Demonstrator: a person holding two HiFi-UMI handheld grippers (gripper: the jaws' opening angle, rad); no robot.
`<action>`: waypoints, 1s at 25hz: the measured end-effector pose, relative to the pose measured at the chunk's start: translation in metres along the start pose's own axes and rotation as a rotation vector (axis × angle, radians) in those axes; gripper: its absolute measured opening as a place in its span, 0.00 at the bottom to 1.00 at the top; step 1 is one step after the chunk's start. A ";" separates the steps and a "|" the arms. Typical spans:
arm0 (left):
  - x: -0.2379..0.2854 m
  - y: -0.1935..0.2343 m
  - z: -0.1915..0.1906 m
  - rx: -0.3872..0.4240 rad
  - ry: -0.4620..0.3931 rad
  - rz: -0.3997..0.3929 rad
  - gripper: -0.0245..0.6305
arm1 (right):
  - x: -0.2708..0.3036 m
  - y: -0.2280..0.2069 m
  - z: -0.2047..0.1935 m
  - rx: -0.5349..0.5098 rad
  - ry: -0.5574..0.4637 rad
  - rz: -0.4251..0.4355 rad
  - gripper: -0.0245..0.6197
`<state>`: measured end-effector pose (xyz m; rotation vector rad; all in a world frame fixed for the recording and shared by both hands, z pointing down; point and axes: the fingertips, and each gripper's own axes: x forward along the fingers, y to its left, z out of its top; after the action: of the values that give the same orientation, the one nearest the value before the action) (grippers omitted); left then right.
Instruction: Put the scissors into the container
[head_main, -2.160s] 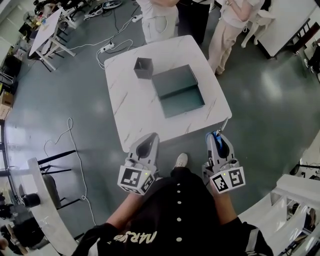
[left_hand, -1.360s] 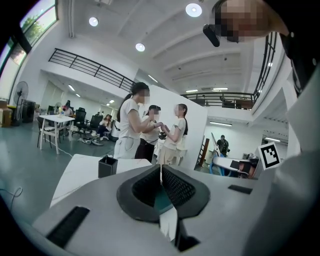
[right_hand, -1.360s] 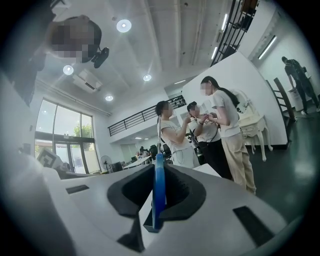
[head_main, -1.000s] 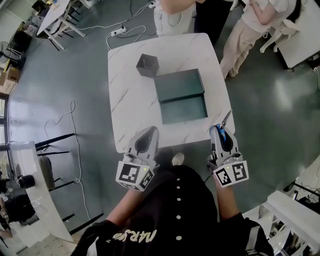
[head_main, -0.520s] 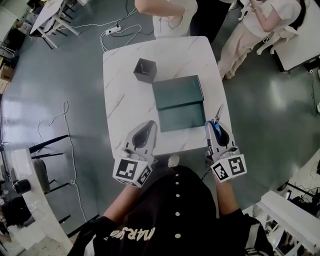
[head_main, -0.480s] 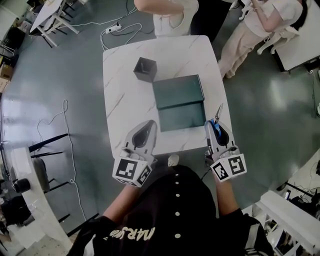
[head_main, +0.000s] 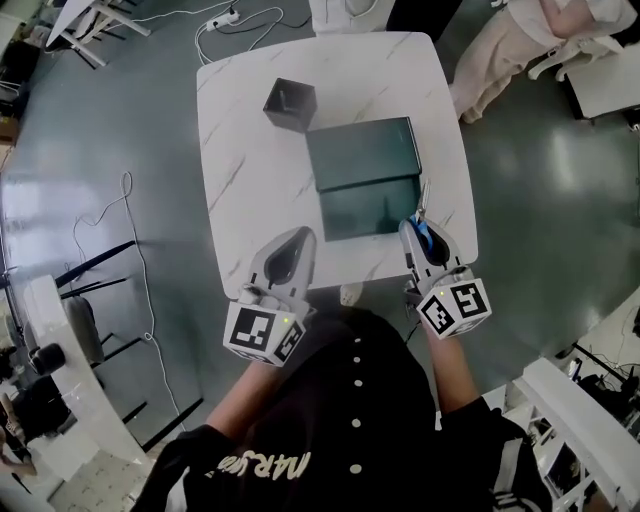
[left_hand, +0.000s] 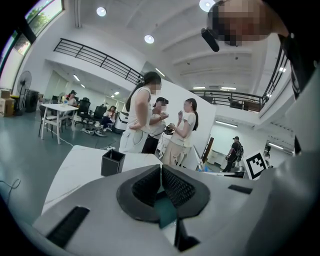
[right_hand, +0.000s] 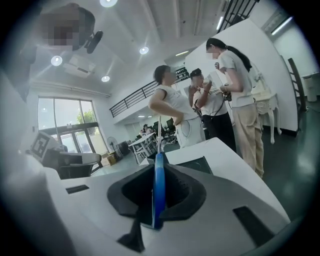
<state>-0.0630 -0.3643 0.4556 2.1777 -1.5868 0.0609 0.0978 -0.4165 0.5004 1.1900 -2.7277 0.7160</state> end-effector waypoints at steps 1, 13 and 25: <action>0.001 0.000 -0.003 -0.003 0.006 0.000 0.09 | 0.004 -0.002 -0.005 -0.014 0.016 0.005 0.13; 0.010 0.012 -0.033 -0.035 0.065 0.008 0.09 | 0.036 -0.020 -0.055 0.235 0.132 0.008 0.13; 0.020 0.023 -0.048 -0.055 0.099 0.016 0.09 | 0.066 -0.018 -0.105 -0.207 0.451 0.105 0.13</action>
<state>-0.0669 -0.3703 0.5121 2.0874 -1.5327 0.1264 0.0531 -0.4245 0.6176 0.7385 -2.4231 0.6047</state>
